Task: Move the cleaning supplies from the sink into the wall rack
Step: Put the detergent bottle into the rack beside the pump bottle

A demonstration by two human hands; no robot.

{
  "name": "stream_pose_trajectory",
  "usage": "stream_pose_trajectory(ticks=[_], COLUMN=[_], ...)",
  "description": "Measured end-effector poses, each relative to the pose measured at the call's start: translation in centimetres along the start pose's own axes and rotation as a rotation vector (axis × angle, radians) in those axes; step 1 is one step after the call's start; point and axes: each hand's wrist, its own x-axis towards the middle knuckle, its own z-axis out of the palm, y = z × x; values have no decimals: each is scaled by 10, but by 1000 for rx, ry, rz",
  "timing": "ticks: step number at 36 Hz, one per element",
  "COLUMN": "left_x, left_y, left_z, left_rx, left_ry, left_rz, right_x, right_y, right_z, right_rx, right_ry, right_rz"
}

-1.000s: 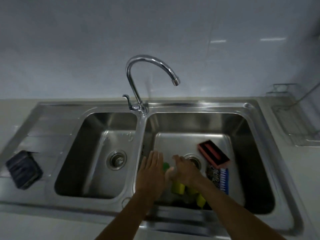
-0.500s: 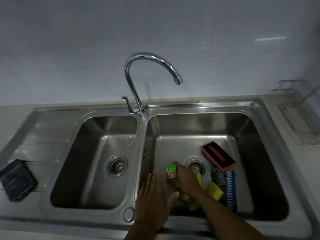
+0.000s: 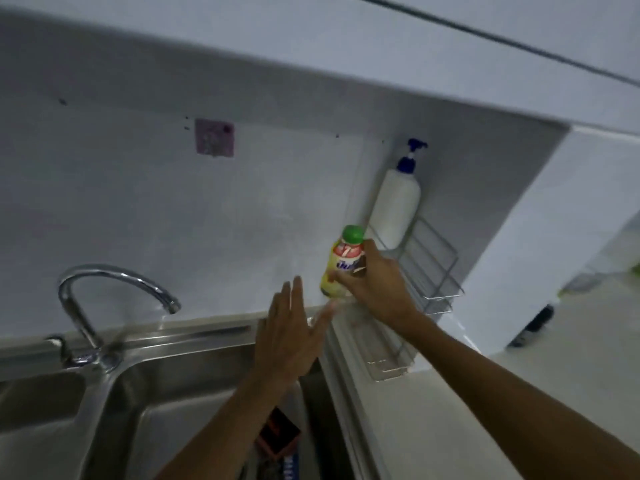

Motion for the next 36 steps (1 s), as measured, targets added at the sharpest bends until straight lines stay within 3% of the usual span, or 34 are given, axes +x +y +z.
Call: stream_pose_trajectory(ticks=[5,11,18,25,36], left_x=[40,65,81,98,112], left_y=[85,128,130,116,121], left_z=[23,60,99,111,113], left_rx=[-111,-176,-203,-212,-250], left_ry=[-43,-77,-53,-63,-48], left_rz=[78,98,55,-21,-2], right_x=[38,65,79,95,100], right_y=[19,54,91,96,105], right_z=[-77,-97,-63,-51,-46], right_rx=[-73,-53,-46,38,76], right_ry=[191,220,105,96,86], right_rz=[-45,-15,105,100,122])
